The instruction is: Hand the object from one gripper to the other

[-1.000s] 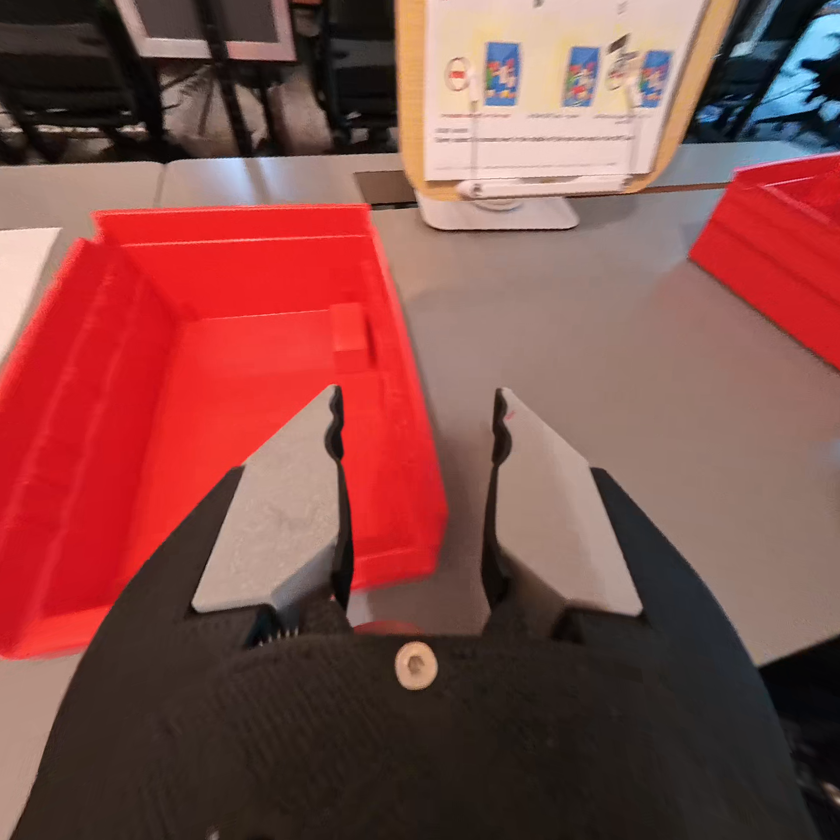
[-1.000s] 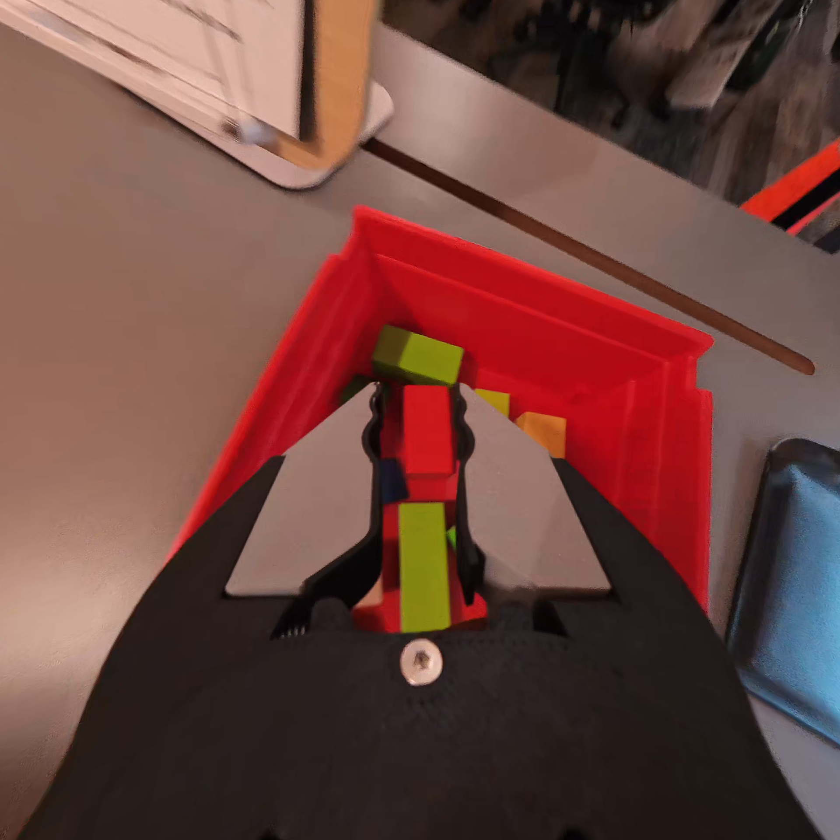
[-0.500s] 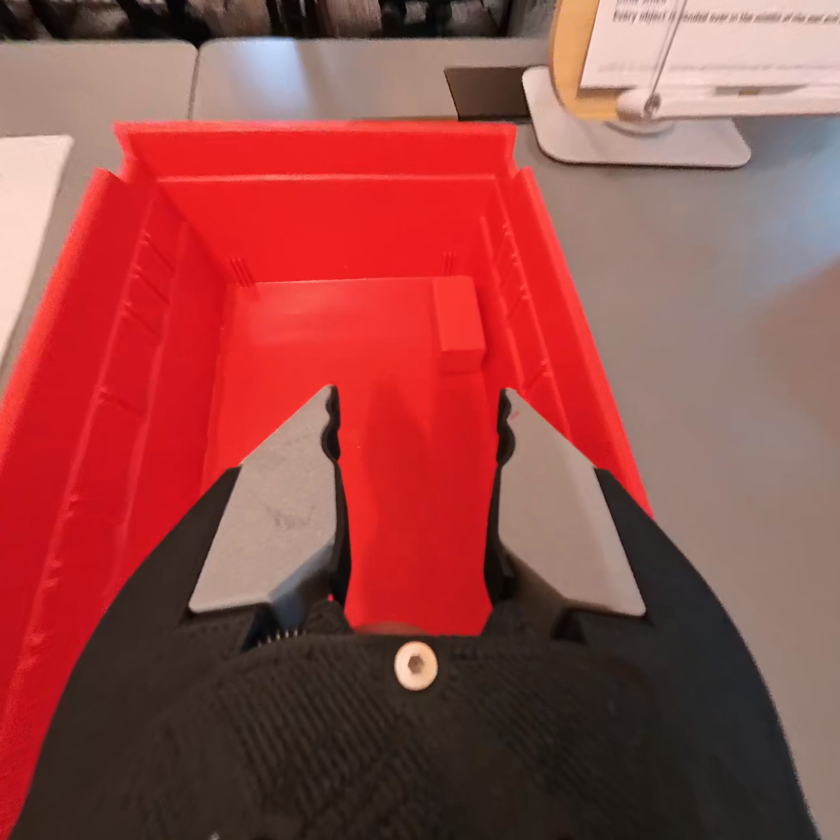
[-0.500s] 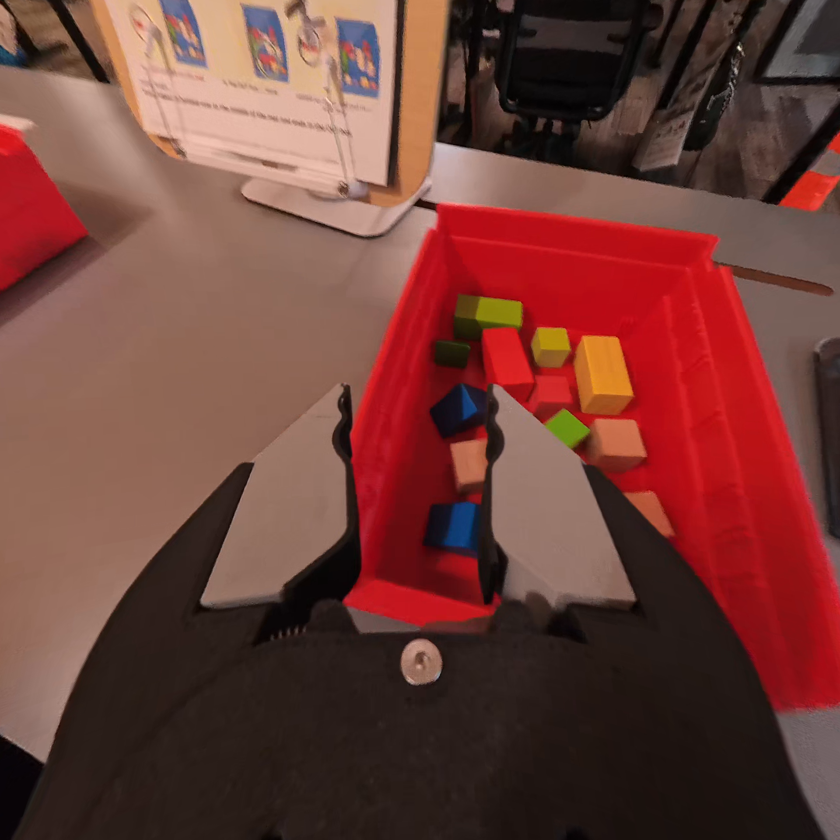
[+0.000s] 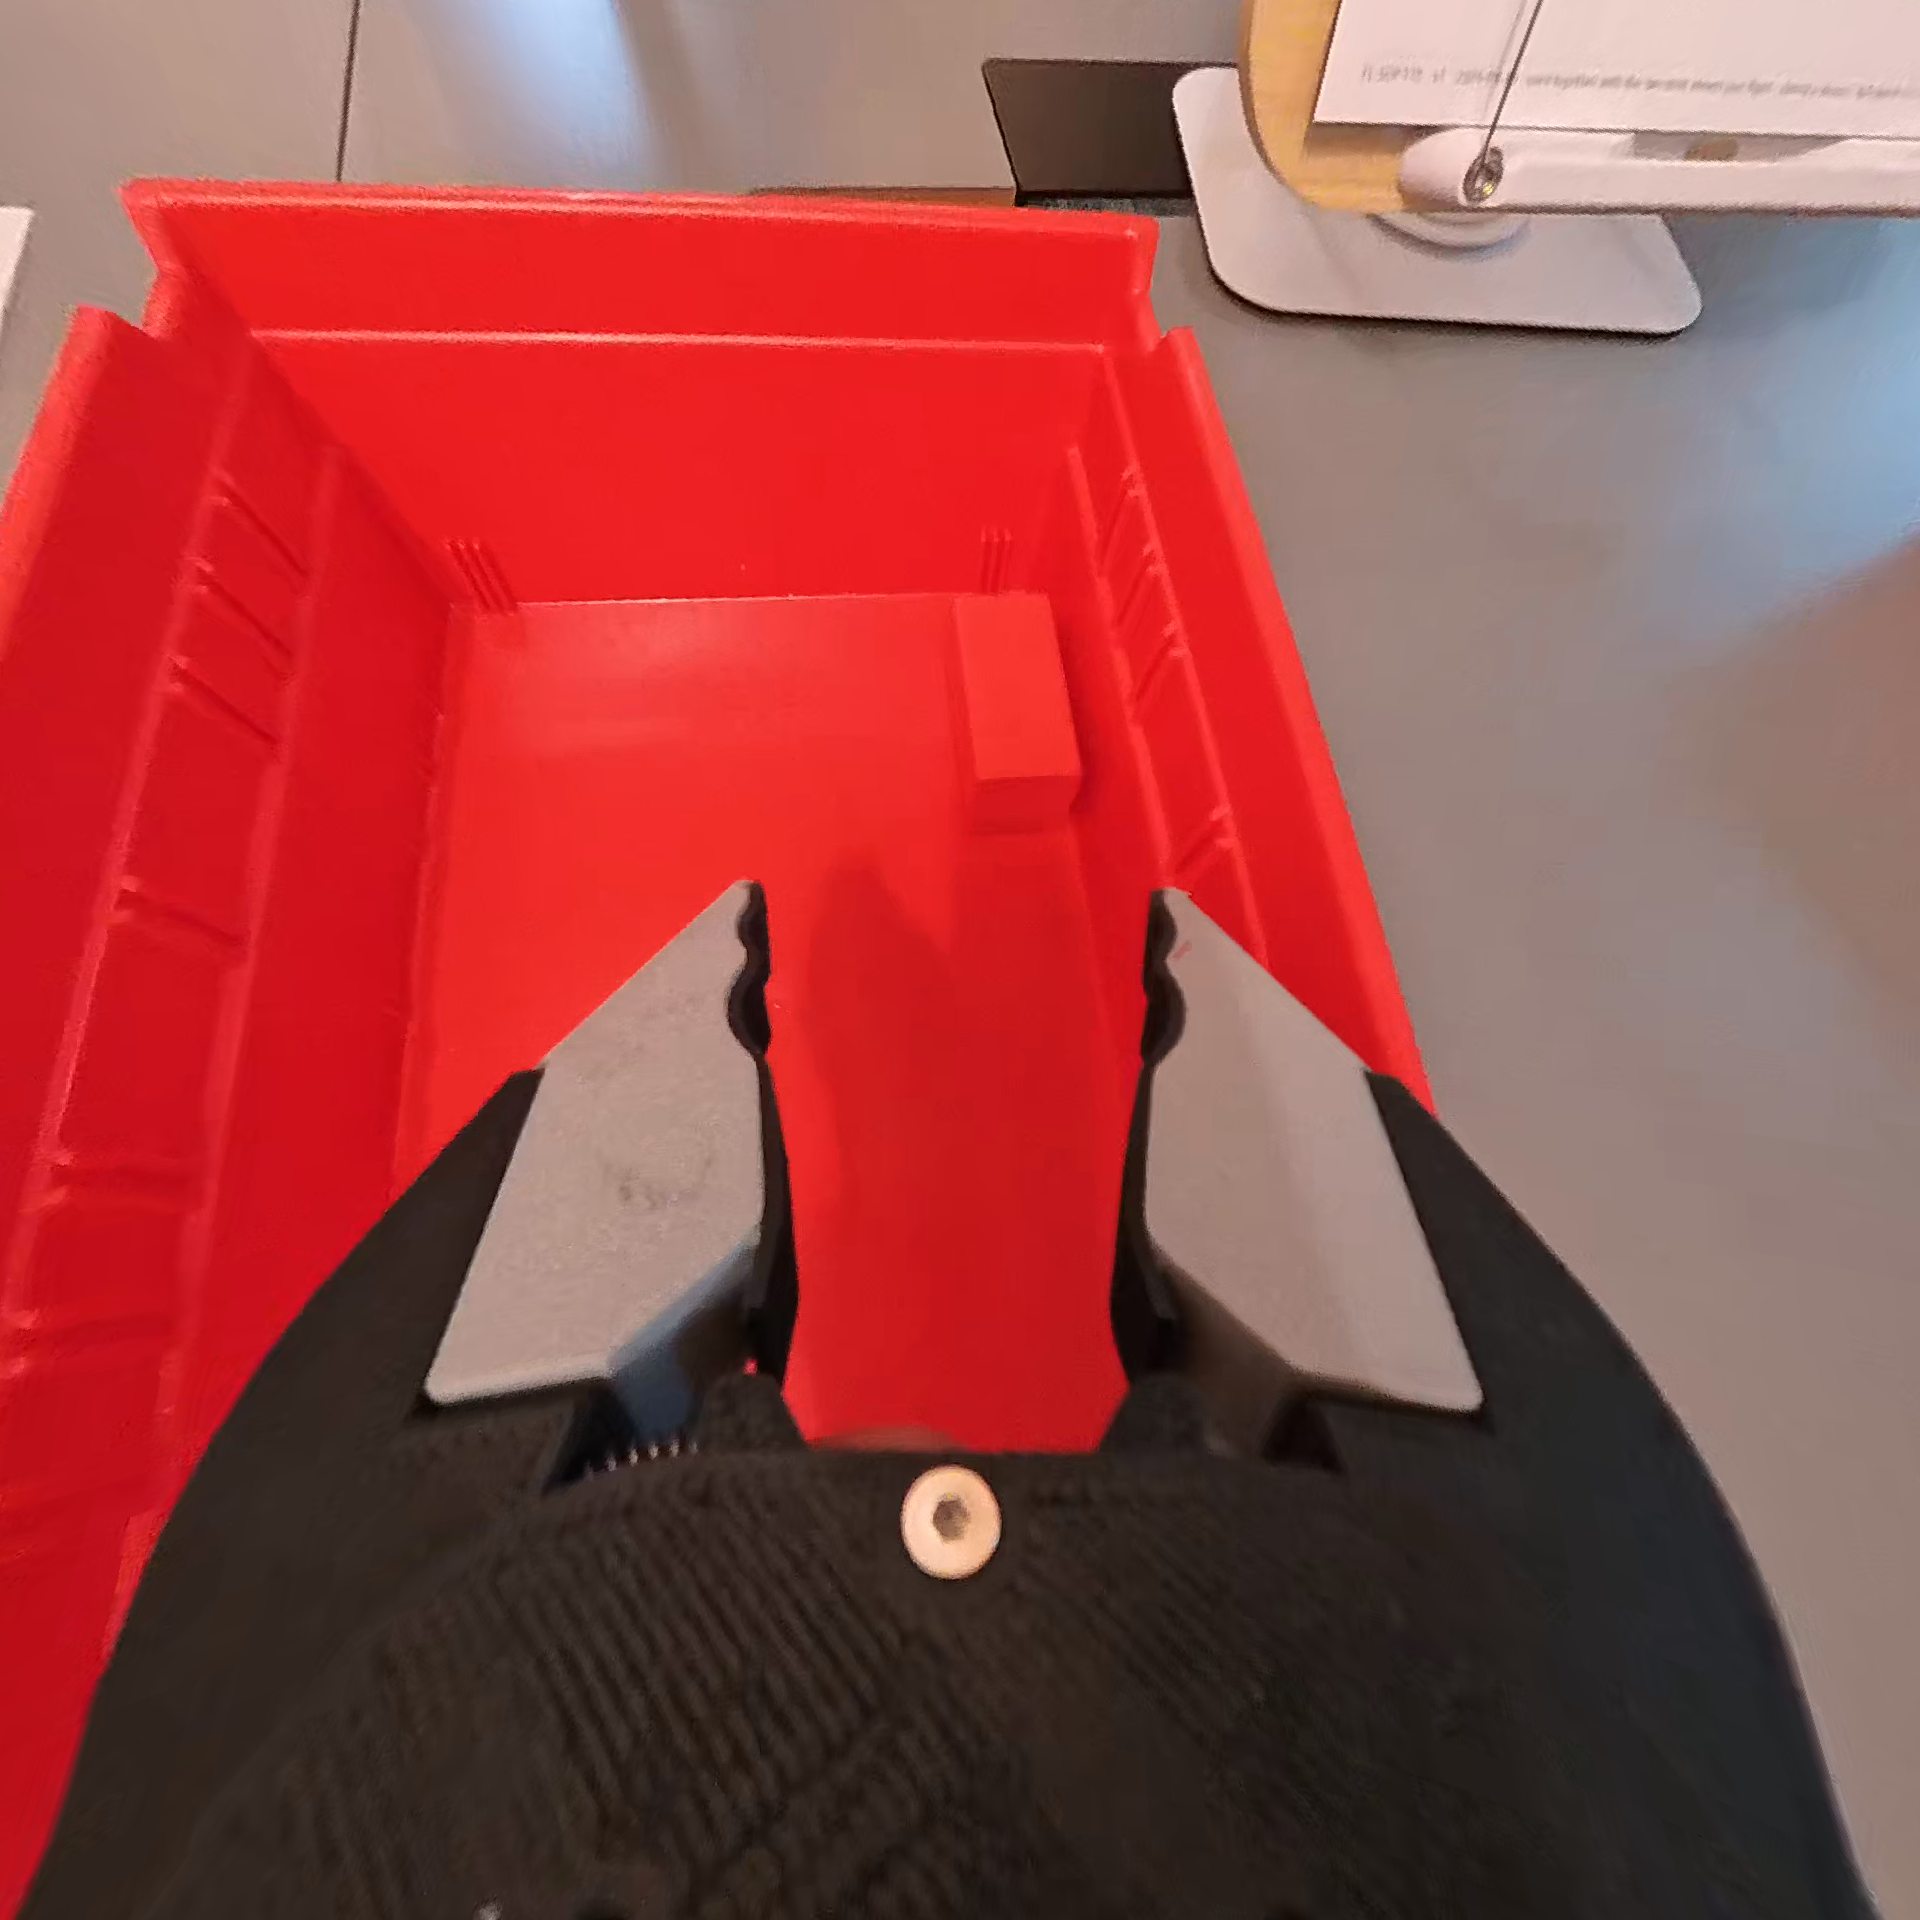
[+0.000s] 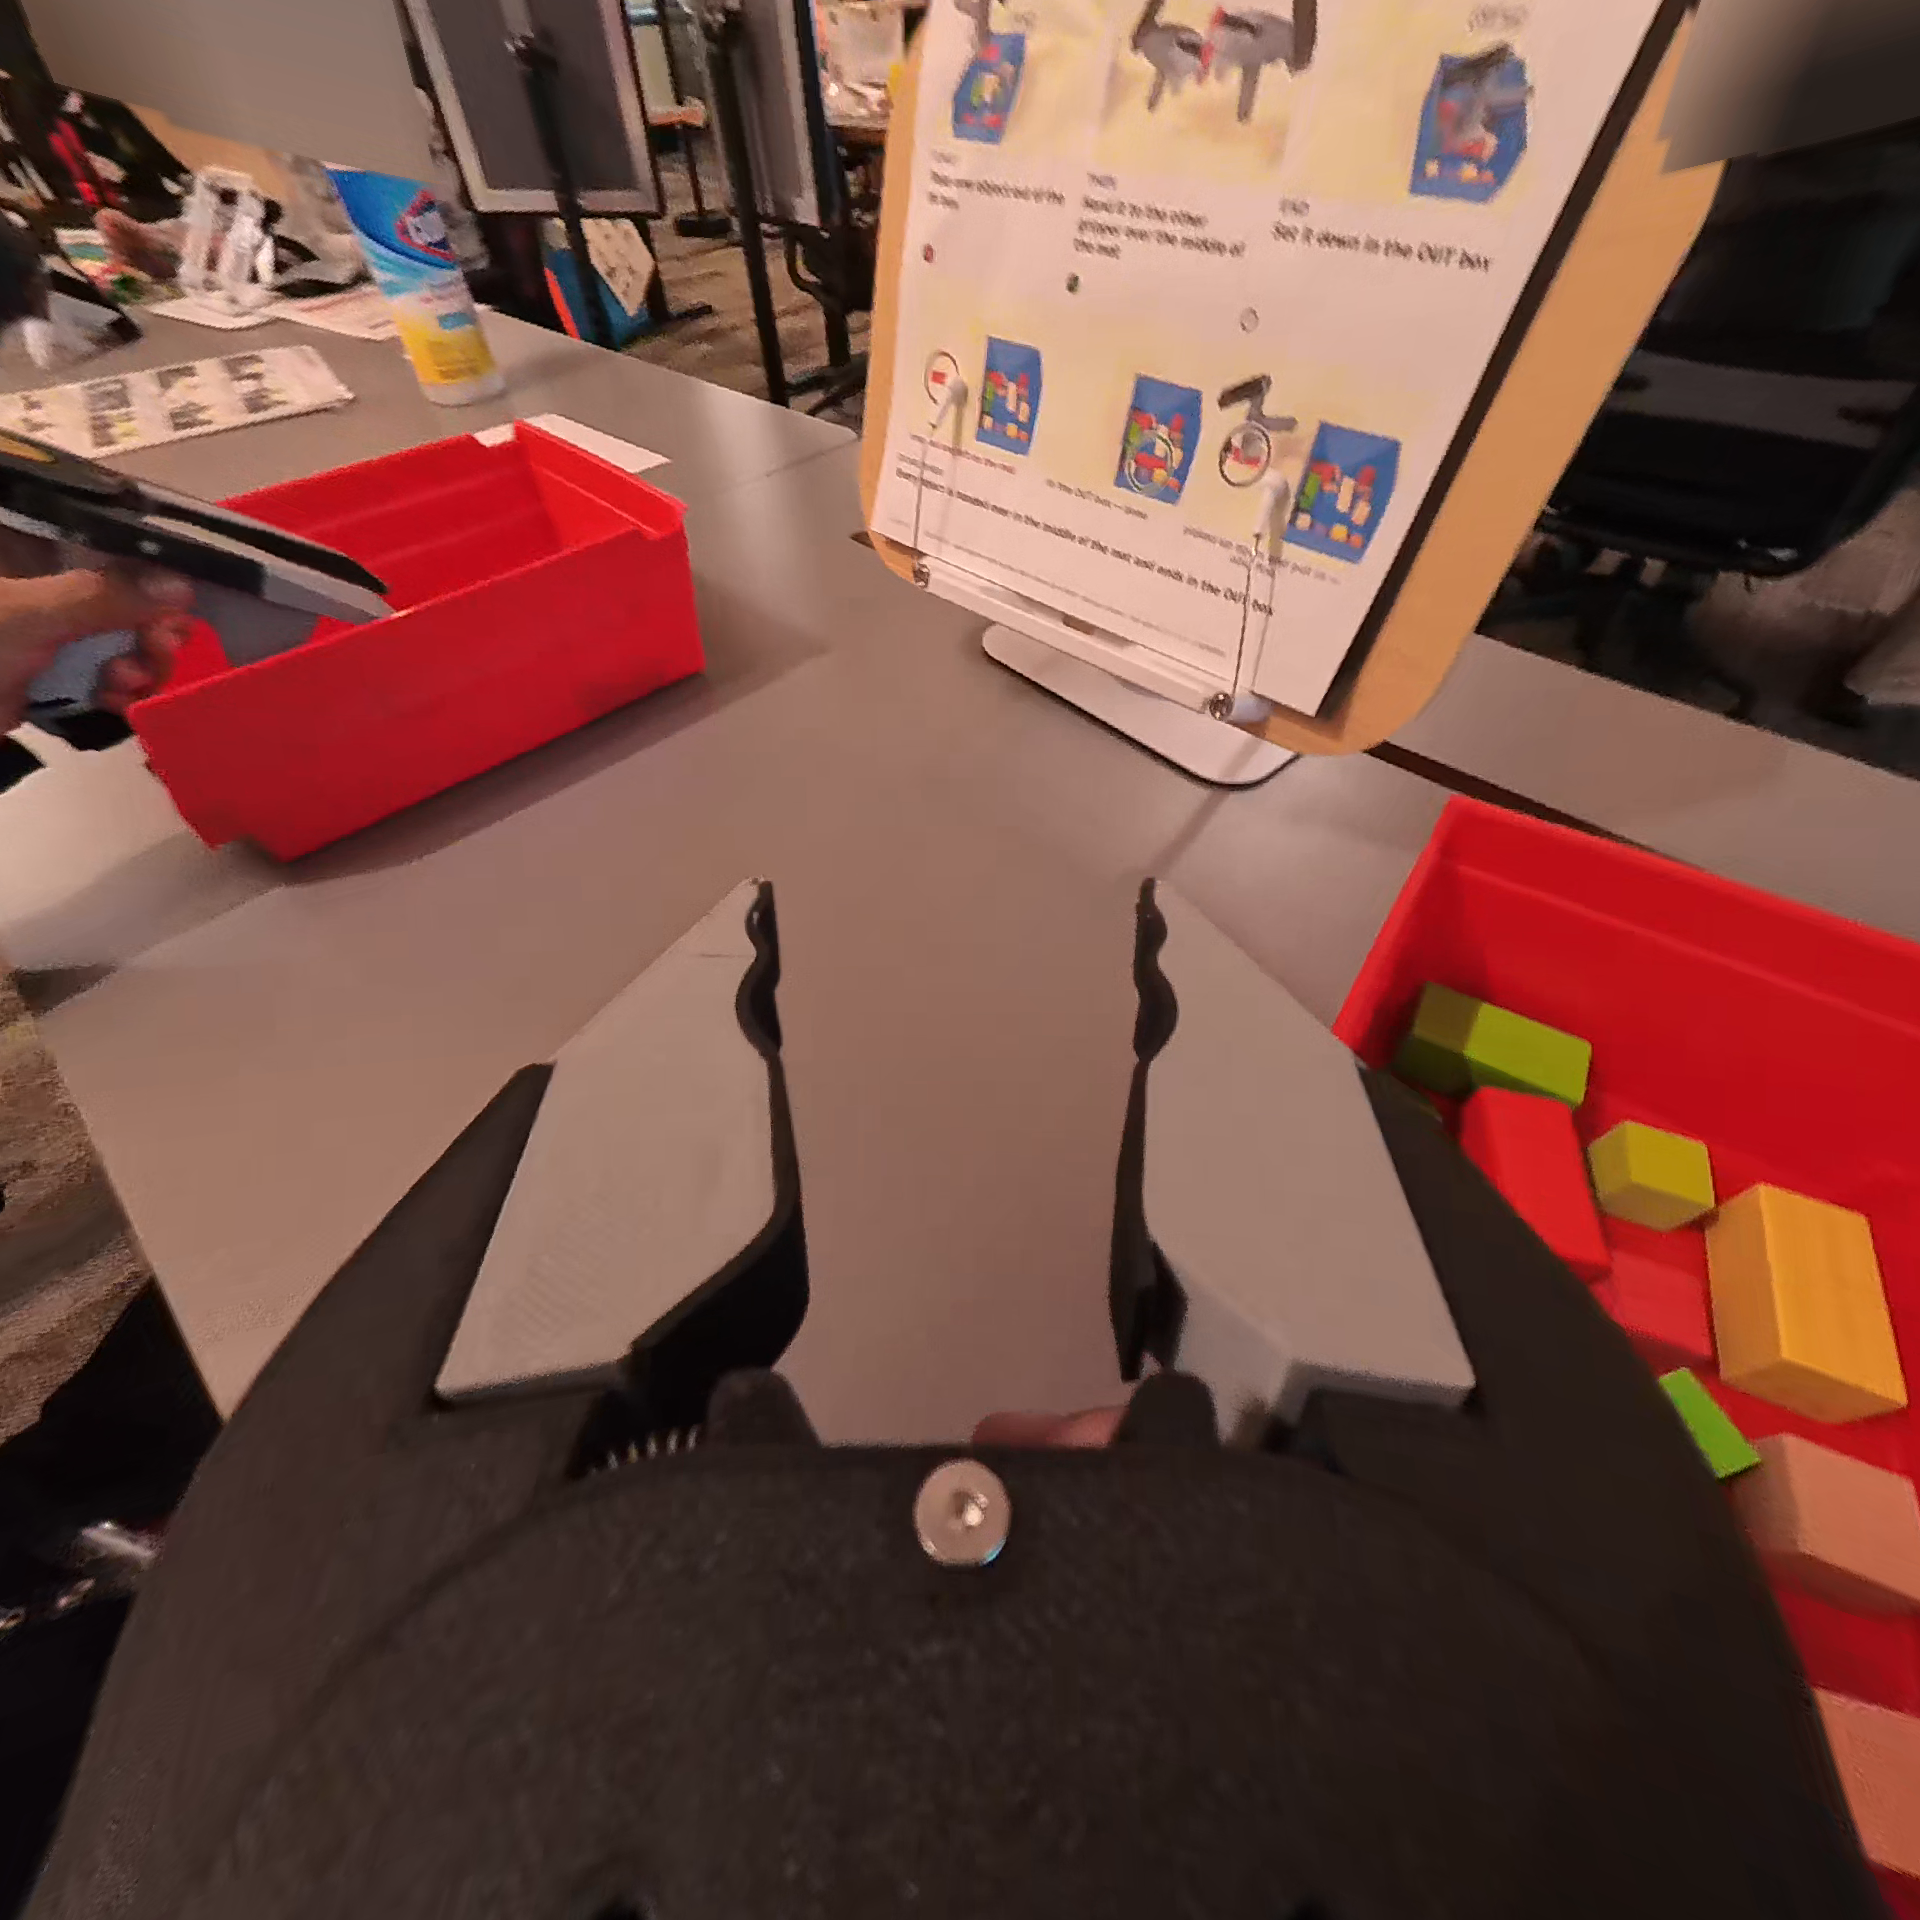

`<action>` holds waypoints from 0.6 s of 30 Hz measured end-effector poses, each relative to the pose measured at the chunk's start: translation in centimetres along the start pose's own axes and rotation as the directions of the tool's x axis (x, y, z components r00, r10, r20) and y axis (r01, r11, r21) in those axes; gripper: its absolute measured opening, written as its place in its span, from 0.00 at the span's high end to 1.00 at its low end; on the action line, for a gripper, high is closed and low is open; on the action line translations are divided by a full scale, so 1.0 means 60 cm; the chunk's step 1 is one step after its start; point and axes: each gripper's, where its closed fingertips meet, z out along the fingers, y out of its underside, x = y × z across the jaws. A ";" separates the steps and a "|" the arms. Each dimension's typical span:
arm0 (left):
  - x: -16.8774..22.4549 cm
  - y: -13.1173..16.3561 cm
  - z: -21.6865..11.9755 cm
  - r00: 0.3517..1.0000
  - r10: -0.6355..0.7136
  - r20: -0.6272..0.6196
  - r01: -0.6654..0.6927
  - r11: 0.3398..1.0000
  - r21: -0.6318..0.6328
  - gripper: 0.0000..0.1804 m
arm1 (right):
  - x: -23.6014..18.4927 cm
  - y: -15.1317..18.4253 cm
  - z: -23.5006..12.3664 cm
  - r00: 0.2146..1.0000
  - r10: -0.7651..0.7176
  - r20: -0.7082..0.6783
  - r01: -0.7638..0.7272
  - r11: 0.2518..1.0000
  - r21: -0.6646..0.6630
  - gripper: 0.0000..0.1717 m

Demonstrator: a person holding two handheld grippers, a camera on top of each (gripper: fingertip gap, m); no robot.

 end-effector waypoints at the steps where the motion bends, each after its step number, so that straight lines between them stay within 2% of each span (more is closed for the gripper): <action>1: 0.003 0.003 0.003 1.000 -0.001 0.004 0.001 1.000 -0.015 0.62 | -0.001 -0.004 -0.006 1.000 -0.013 0.009 0.013 1.000 0.007 0.60; 5: -0.001 -0.015 0.024 0.995 0.063 0.080 -0.058 0.996 -0.068 0.64 | 0.016 -0.007 -0.024 0.999 -0.033 0.006 0.033 0.999 0.023 0.56; 9: 0.007 -0.044 0.063 0.992 0.110 0.056 -0.097 0.975 -0.202 0.64 | 0.028 -0.010 -0.041 1.000 -0.019 0.019 0.018 0.999 0.032 0.53; 12: 0.004 -0.041 0.108 0.996 0.090 0.019 -0.078 0.938 -0.338 0.64 | 0.030 -0.024 -0.061 1.000 -0.013 0.025 0.011 0.997 0.080 0.53; 16: 0.018 -0.013 0.154 0.999 0.034 -0.041 -0.049 0.884 -0.466 0.80 | 0.029 -0.035 -0.079 1.000 0.002 0.027 -0.005 0.994 0.111 0.53; 17: 0.027 -0.017 0.160 0.997 0.006 -0.071 -0.038 0.889 -0.457 0.85 | 0.030 -0.034 -0.080 1.000 0.001 0.022 -0.003 0.994 0.109 0.53; 18: 0.028 -0.018 0.164 0.997 -0.018 -0.070 -0.016 0.888 -0.460 0.85 | 0.030 -0.034 -0.081 1.000 -0.002 0.018 0.000 0.994 0.106 0.53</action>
